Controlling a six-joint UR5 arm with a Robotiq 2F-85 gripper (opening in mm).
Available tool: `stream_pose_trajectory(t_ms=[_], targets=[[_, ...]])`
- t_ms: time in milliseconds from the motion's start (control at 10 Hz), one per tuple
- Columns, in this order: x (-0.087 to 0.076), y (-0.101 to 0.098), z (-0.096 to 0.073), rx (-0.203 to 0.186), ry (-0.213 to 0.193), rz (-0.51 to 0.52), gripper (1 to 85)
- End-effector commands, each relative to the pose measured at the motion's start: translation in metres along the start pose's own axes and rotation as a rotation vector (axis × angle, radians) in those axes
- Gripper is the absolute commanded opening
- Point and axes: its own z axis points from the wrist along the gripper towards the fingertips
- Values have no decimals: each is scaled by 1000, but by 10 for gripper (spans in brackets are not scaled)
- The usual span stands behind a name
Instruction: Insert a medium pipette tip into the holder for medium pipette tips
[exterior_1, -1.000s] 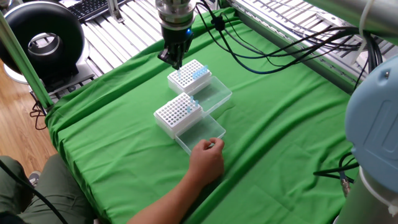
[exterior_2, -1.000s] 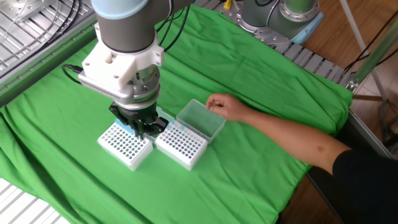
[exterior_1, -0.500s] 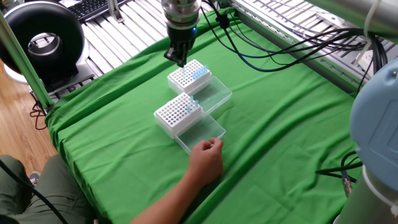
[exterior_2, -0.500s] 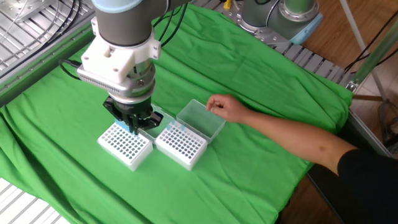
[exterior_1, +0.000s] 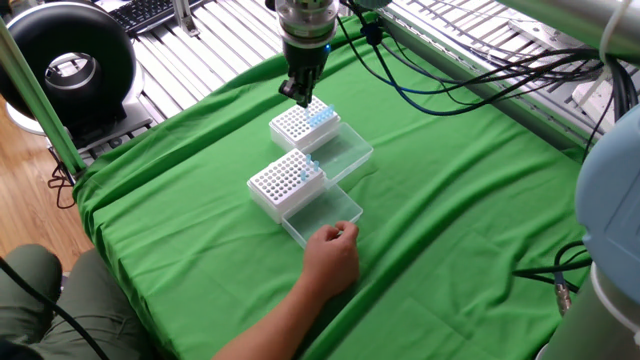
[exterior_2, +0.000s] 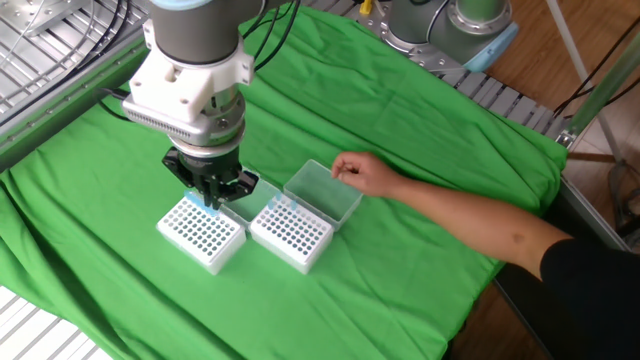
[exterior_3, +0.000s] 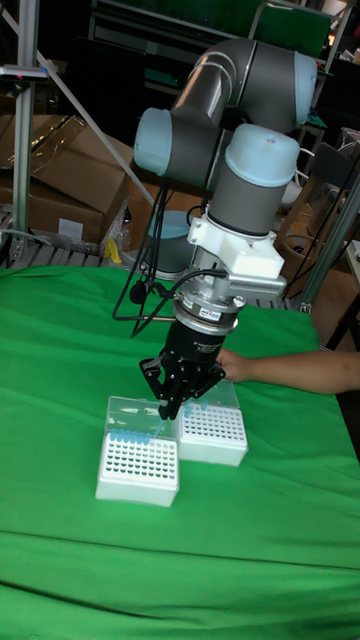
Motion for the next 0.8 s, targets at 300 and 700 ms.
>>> stream_pose_trajectory(t_ms=[300,700], targets=[[2,0,5,-15,-14,7,10],[1,1,7,-19,-18,9,10]])
